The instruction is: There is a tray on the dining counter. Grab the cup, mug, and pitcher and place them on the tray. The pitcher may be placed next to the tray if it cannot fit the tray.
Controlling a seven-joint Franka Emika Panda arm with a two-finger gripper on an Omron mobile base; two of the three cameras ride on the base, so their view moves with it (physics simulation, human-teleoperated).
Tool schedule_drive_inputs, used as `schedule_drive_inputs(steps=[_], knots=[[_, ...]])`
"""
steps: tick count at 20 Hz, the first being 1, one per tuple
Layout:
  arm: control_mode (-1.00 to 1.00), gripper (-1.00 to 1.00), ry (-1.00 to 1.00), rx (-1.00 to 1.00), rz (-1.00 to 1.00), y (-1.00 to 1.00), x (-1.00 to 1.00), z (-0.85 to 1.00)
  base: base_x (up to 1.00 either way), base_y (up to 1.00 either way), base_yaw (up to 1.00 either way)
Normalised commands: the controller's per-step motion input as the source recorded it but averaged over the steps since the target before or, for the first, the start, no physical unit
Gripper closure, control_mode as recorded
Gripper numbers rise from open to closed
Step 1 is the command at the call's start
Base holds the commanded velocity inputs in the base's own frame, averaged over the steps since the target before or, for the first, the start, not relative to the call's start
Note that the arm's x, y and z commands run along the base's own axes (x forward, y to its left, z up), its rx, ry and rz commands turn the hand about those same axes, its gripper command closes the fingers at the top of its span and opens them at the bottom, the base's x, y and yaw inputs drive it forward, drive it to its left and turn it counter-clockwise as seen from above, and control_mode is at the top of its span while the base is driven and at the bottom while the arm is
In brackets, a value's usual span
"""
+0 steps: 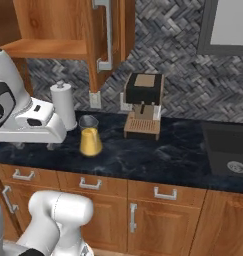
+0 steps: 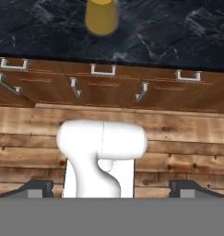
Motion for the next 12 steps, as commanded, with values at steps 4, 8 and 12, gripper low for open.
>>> schedule_drive_inputs(steps=[4, 8, 12], knots=[[1.00, -1.00, 0.00, 0.00, 0.00, 0.00, 0.00, 0.00, -0.07, 0.83, 0.03], [1.00, -1.00, 0.00, 0.00, 0.00, 0.00, 0.00, 0.00, 0.33, 0.01, 0.00], [1.00, -1.00, 0.00, 0.00, 0.00, 0.00, 0.00, 0.00, 0.64, -0.14, 0.00]])
